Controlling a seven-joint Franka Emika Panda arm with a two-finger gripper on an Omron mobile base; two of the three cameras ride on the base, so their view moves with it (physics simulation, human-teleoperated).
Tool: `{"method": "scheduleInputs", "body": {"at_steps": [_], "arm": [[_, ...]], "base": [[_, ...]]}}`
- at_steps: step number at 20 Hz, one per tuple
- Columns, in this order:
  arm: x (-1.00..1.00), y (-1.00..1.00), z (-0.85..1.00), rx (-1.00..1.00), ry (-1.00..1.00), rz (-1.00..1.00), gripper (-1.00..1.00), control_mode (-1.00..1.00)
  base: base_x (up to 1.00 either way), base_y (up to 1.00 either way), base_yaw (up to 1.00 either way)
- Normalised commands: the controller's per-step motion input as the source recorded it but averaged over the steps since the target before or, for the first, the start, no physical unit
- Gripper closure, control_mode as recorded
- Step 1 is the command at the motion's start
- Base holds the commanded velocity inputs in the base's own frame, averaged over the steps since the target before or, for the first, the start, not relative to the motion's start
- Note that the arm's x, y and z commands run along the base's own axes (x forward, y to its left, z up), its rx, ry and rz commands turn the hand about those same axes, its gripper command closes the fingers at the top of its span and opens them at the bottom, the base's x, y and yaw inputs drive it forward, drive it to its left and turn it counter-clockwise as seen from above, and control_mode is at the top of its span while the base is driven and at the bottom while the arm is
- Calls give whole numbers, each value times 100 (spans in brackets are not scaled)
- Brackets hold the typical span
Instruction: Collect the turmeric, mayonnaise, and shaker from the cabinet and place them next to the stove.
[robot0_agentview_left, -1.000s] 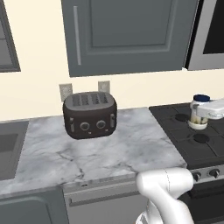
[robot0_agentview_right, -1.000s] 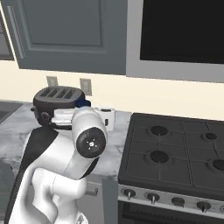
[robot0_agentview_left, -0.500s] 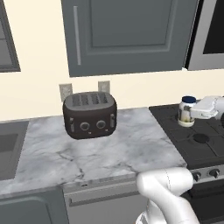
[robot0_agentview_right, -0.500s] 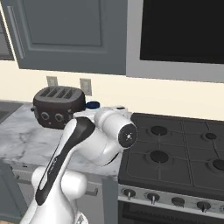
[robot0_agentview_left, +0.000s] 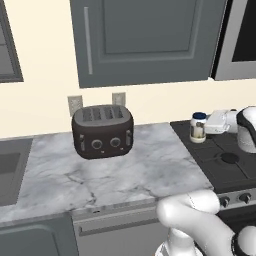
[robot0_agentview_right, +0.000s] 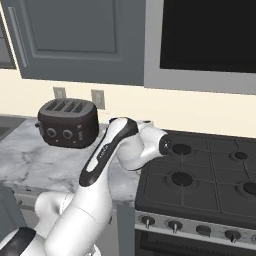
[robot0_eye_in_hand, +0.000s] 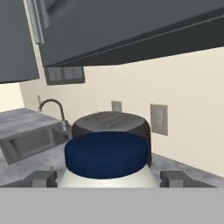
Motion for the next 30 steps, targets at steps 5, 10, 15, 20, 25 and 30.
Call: {"method": "scheduleInputs", "body": {"at_steps": [5,10,15,20,25,30], "arm": [[81,-23,-50,0,0,21,100,-100],[74,-18,-44,0,-1,19,100,-100],[72,-10,-41,0,-1,16,100,-100],[65,-6,-42,0,-1,14,100,-100],[52,-7,-42,0,-1,13,100,-100],[41,-12,-40,3,-3,13,100,-100]], "base": [[0,0,0],[0,0,0],[0,0,0],[0,0,0],[0,0,0],[0,0,0]]}}
